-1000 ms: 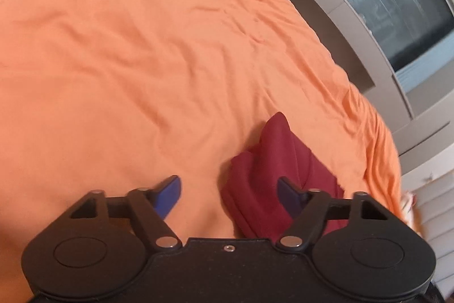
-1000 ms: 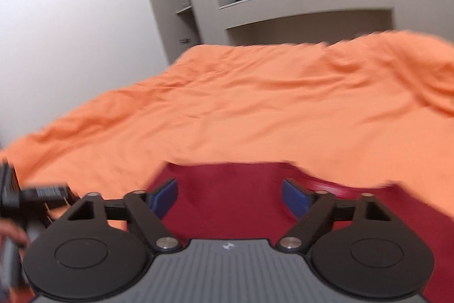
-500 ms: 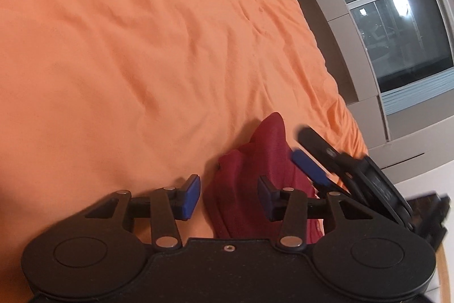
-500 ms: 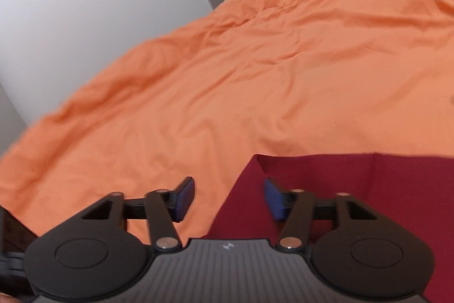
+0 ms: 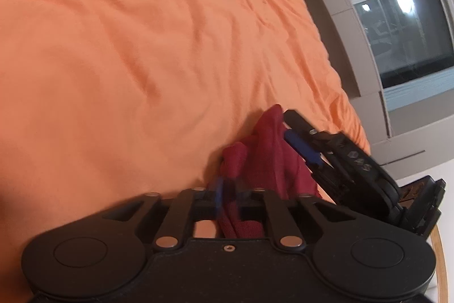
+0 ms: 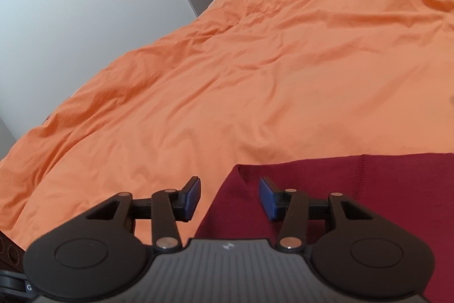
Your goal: Fold small clothes
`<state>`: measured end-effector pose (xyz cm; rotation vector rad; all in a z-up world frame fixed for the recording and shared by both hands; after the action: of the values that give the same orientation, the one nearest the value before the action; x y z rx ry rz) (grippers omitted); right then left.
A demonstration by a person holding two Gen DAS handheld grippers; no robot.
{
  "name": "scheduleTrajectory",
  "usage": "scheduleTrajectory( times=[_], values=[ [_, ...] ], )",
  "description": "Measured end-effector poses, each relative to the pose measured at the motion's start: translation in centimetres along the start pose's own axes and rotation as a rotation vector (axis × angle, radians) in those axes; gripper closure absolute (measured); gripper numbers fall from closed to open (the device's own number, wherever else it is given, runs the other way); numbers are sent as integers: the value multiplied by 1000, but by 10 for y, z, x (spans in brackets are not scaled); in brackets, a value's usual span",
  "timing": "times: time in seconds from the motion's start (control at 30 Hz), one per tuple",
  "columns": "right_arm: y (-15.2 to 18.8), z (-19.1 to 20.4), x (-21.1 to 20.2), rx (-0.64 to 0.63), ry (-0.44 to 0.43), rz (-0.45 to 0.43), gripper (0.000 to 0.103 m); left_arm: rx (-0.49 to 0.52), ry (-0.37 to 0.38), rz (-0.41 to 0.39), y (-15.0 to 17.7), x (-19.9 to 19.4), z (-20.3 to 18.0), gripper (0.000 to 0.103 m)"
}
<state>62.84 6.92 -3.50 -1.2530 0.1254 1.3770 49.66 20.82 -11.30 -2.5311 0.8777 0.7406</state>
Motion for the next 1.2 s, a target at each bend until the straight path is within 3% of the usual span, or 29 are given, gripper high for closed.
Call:
scheduleTrajectory(
  times=[0.07,0.1,0.13,0.2,0.3,0.5,0.57,0.7,0.77,0.87,0.9,1.0,1.13,1.2],
  values=[
    [-2,0,8,-8,36,10,64,-5,-2,3,0,0,2,87],
    [-1,1,12,-11,46,17,84,-5,-2,3,0,1,1,80],
    [-1,1,13,-14,55,20,89,-6,1,4,-1,1,2,77],
    [-2,3,10,-25,67,-12,94,-5,-4,4,-2,3,2,78],
    [-7,-2,-3,-6,85,-80,95,21,-14,12,0,5,1,95],
    [-5,1,-1,-24,96,-84,94,42,-22,-44,-2,-4,-3,97],
    [-3,2,3,-16,96,-68,87,36,-64,-40,0,-2,0,97],
    [4,0,-12,-37,106,-54,56,33,-88,-35,0,-1,1,96],
    [12,-6,-31,-66,161,-49,42,36,-89,-30,0,-2,0,95],
    [38,-19,-64,-134,289,-44,23,24,-89,-24,1,-5,-1,83],
    [51,-24,-75,-159,339,-38,18,24,-90,-25,1,-7,-3,75],
    [96,-39,-102,-213,468,-4,13,51,-121,-31,2,-12,-10,57],
    [151,-62,-132,-257,644,12,7,170,-210,-29,11,-19,-24,33],
    [172,-68,-148,-272,714,-9,0,225,-262,-18,17,-20,-29,30]
  ],
)
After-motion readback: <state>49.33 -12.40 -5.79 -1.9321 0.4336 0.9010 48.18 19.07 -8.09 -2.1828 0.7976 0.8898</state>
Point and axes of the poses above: each gripper's, at about its wrist camera, not at the fingertips, and x roughly the way its jaws point, z to its left, y to its underside, the point moved 8 cm from there along x, roughly the way its jaws point, and after that the axes turned 13 degrees about z, right-handed, at the moved point
